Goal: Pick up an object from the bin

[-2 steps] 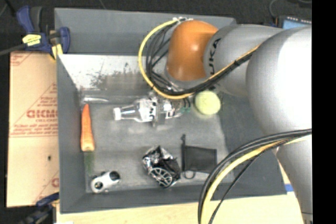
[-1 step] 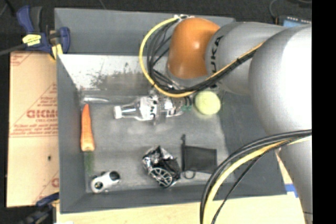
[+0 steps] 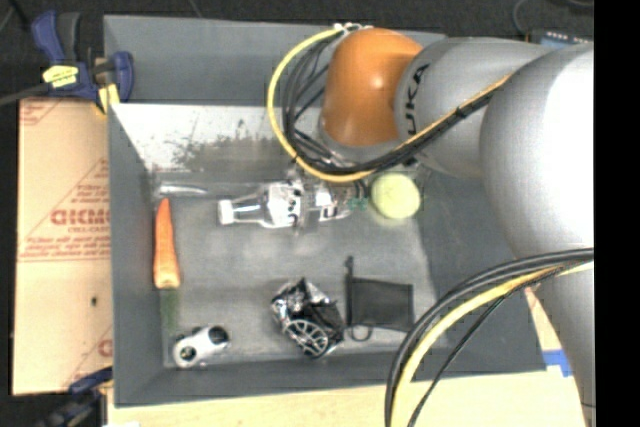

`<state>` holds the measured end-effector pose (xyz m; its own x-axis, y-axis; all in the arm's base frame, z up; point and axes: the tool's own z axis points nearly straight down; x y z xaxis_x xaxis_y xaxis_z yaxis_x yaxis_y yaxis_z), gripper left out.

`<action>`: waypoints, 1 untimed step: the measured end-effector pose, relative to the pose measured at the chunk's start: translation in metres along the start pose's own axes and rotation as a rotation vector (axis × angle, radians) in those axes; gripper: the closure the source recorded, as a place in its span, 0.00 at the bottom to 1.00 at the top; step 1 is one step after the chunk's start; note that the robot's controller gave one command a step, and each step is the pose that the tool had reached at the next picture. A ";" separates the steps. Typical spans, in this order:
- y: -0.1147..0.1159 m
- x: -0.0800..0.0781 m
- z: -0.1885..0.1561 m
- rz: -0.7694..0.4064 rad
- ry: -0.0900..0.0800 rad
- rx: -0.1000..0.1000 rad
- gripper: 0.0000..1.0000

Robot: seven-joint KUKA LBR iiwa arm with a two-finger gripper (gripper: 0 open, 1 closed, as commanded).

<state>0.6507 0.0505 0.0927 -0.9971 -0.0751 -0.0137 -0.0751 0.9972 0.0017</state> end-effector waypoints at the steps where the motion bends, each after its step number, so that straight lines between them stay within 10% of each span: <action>1: 0.000 0.001 -0.021 0.000 0.004 0.000 1.00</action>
Offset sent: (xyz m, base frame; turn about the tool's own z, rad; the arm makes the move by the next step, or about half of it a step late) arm 0.0000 0.0002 0.0290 0.0000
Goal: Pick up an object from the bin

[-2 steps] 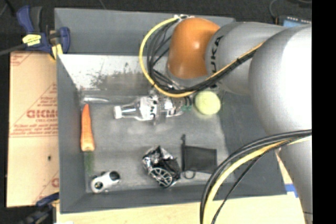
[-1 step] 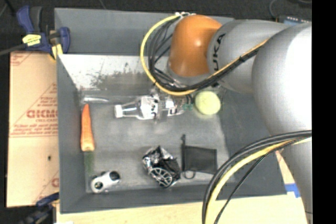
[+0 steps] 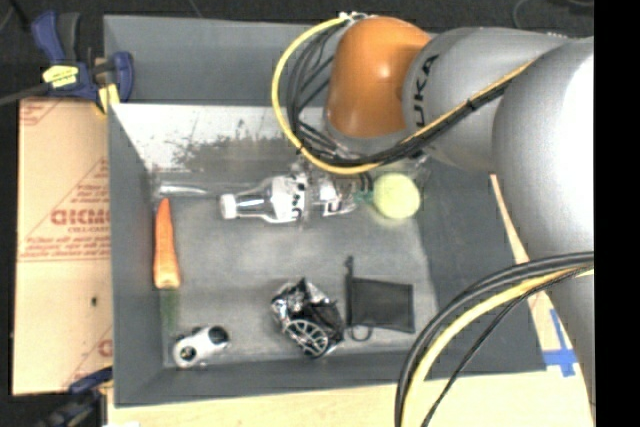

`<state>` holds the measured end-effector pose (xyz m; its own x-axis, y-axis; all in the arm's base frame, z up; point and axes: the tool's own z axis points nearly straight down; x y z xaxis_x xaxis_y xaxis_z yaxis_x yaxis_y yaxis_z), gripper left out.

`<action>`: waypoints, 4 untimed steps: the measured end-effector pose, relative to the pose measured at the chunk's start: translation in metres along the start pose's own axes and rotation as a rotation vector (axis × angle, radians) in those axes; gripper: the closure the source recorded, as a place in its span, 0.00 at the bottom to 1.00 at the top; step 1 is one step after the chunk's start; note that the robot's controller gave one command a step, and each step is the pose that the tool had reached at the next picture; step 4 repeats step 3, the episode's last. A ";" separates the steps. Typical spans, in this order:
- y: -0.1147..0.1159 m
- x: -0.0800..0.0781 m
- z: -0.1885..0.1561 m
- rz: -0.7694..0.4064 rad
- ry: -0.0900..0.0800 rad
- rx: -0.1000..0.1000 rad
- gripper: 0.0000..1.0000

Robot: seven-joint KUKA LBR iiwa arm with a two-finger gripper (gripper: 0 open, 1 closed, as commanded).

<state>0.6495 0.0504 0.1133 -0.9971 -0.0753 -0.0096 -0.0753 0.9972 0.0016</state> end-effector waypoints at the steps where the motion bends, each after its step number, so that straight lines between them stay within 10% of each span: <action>1: 0.000 -0.002 -0.023 0.000 -0.005 0.000 1.00; 4: 0.000 -0.004 -0.055 0.000 -0.012 0.000 1.00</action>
Offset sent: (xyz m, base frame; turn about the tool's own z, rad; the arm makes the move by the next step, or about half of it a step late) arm -0.0001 0.0001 0.0184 0.0000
